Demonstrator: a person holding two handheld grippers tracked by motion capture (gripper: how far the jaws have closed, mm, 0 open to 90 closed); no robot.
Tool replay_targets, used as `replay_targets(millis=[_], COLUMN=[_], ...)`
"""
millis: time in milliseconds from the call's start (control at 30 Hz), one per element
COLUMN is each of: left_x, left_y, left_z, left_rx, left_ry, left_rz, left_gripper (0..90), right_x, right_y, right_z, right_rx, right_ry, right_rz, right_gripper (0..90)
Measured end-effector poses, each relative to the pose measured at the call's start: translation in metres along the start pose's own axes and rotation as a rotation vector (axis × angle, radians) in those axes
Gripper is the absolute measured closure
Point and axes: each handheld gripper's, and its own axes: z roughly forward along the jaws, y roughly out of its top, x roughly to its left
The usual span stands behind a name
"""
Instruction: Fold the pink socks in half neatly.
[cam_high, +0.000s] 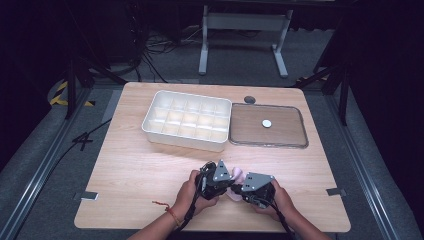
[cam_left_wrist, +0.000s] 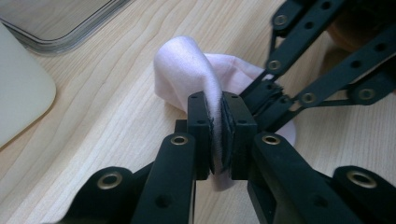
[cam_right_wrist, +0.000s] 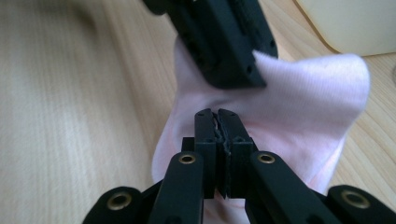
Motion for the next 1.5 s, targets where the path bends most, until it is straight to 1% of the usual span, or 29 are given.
replay_targets(millis=[33, 100, 133, 233, 267, 300, 333, 400, 467, 500, 533, 600, 733, 800, 833, 867, 900, 933, 967, 1000, 1033, 1067, 1100, 1133, 1233, 1267, 1333, 1367, 1500], left_x=[-0.001, 0.000, 0.001, 0.003, 0.003, 0.005, 0.005, 0.006, 0.005, 0.003, 0.002, 0.000, -0.005, -0.008, -0.010, -0.011, -0.011, -0.014, -0.016, -0.016, -0.018, -0.018, -0.019, -0.018, -0.016, -0.016, -0.017, -0.018, -0.020], left_y=[0.000, 0.000, -0.001, -0.002, -0.002, -0.002, -0.003, -0.002, -0.002, -0.001, 0.000, 0.000, 0.003, 0.004, 0.004, 0.004, 0.004, 0.005, 0.005, 0.005, 0.005, 0.004, 0.004, 0.004, 0.003, 0.003, 0.004, 0.005, 0.005], left_z=[0.000, -0.001, -0.001, -0.003, -0.003, -0.003, -0.003, -0.002, -0.002, -0.003, -0.003, -0.003, -0.002, -0.001, 0.000, 0.000, 0.000, 0.001, 0.002, 0.002, 0.004, 0.004, 0.005, 0.004, 0.005, 0.005, 0.006, 0.006, 0.006], left_rx=[0.004, 0.017, 0.012, 0.016, 0.016, 0.015, 0.011, 0.006, 0.008, 0.003, -0.001, -0.003, -0.004, -0.006, -0.008, -0.005, -0.005, -0.002, -0.003, 0.004, 0.014, 0.022, 0.033, 0.030, 0.024, 0.022, 0.023, 0.023, 0.022], left_ry=[0.004, 0.011, 0.016, 0.025, 0.025, 0.027, 0.027, 0.032, 0.031, 0.031, 0.030, 0.027, 0.036, 0.035, 0.035, 0.035, 0.035, 0.034, 0.031, 0.032, 0.038, 0.050, 0.064, 0.063, 0.051, 0.047, 0.047, 0.055, 0.045], left_rz=[0.004, 0.015, 0.009, 0.010, 0.010, 0.009, 0.000, 0.000, 0.003, 0.011, 0.022, 0.023, 0.060, 0.066, 0.069, 0.090, 0.090, 0.100, 0.098, 0.110, 0.120, 0.141, 0.153, 0.147, 0.127, 0.121, 0.135, 0.144, 0.145], left_gripper=[83.0, 83.1, 83.1, 83.1, 83.1, 83.1, 83.1, 83.1, 83.1, 83.1, 83.1, 83.0, 82.9, 82.6, 82.4, 82.3, 82.2, 82.2, 81.8, 81.8, 82.0, 82.2, 82.3, 82.4, 82.4, 82.4, 82.2, 82.1, 81.0], right_x=[0.000, 0.001, 0.000, -0.006, -0.006, -0.009, -0.012, -0.013, -0.011, -0.008, -0.008, -0.006, -0.006, -0.005, -0.005, -0.005, -0.005, -0.005, -0.006, -0.006, -0.007, -0.008, -0.009, -0.011, -0.016, -0.018, -0.017, -0.017, -0.016], right_y=[0.000, 0.000, 0.000, -0.005, -0.005, -0.007, -0.013, -0.016, -0.017, -0.017, -0.017, -0.017, -0.017, -0.017, -0.017, -0.017, -0.017, -0.017, -0.017, -0.018, -0.018, -0.018, -0.019, -0.019, -0.024, -0.025, -0.026, -0.026, -0.023], right_z=[0.000, -0.002, -0.006, -0.021, -0.021, -0.026, -0.035, -0.037, -0.036, -0.031, -0.029, -0.023, -0.020, -0.019, -0.018, -0.018, -0.018, -0.018, -0.018, -0.018, -0.019, -0.021, -0.024, -0.027, -0.034, -0.033, -0.029, -0.026, -0.022], right_rx=[0.003, 0.005, 0.005, -0.017, -0.017, -0.023, -0.030, -0.029, -0.016, 0.001, 0.008, 0.032, 0.029, 0.028, 0.024, 0.023, 0.023, 0.023, 0.019, 0.016, 0.016, 0.011, 0.010, 0.010, 0.003, 0.005, 0.020, 0.030, 0.030], right_ry=[-0.004, -0.012, -0.015, -0.037, -0.037, -0.047, -0.064, -0.067, -0.061, -0.056, -0.053, -0.065, -0.062, -0.069, -0.067, -0.066, -0.066, -0.065, -0.060, -0.052, -0.052, -0.049, -0.059, -0.067, -0.082, -0.088, -0.085, -0.081, -0.071], right_rz=[0.000, -0.010, -0.007, 0.027, 0.027, 0.047, 0.081, 0.082, 0.083, 0.067, 0.063, 0.043, 0.056, 0.049, 0.058, 0.058, 0.058, 0.062, 0.071, 0.075, 0.080, 0.086, 0.087, 0.090, 0.125, 0.122, 0.118, 0.113, 0.117], right_gripper=[87.1, 83.6, 82.1, 80.4, 80.4, 79.6, 79.5, 79.6, 79.6, 80.1, 80.4, 80.7, 81.0, 81.3, 81.4, 81.6, 81.6, 81.7, 81.6, 81.5, 80.8, 78.6, 77.6, 77.6, 79.0, 79.4, 80.3, 80.6, 80.9])
